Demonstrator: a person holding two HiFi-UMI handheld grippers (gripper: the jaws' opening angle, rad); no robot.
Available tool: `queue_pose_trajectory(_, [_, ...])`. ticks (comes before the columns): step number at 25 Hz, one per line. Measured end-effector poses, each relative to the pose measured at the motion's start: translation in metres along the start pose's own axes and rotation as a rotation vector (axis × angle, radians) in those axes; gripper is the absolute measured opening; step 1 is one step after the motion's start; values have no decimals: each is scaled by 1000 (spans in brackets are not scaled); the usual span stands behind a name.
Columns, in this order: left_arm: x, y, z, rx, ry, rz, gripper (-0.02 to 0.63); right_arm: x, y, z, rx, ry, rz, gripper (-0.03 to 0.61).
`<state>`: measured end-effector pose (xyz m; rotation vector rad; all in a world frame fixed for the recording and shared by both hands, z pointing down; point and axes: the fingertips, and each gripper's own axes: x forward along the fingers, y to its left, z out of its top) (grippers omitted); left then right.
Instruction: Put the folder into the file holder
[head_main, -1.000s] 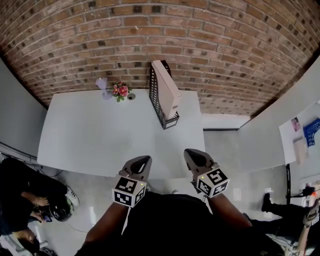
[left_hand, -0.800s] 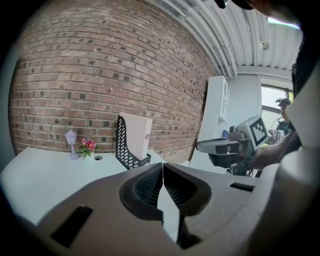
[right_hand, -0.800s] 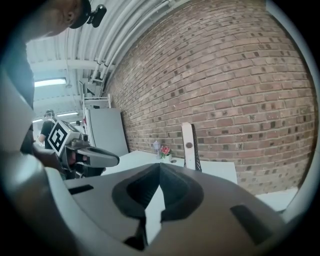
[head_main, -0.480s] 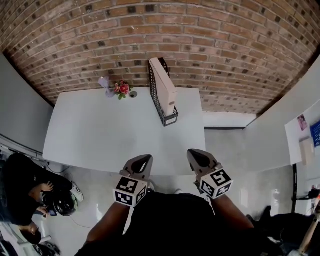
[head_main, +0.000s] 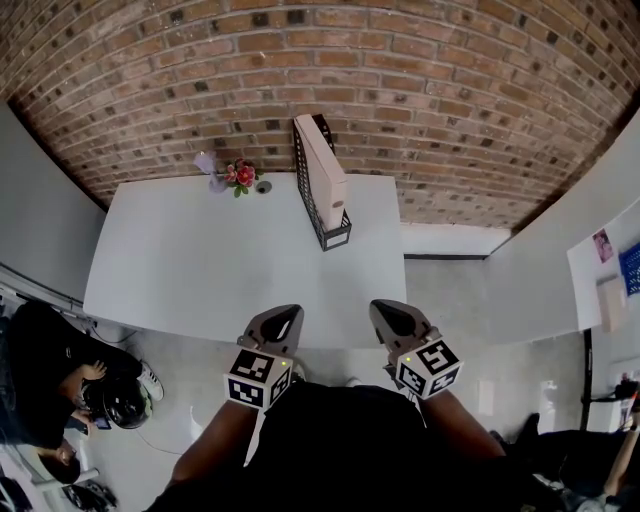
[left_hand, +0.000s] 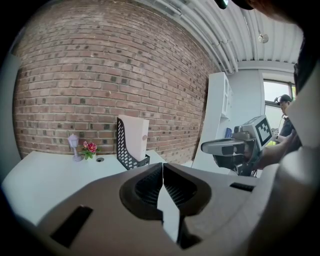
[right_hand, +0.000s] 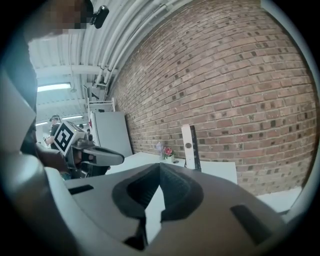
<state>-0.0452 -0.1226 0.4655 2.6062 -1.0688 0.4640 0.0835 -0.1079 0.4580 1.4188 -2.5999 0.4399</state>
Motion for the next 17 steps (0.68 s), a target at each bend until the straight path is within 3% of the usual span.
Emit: queue_pose_trajectory(17, [-3, 6, -1, 0, 6, 7, 6, 0, -2, -3, 15, 3, -7, 3])
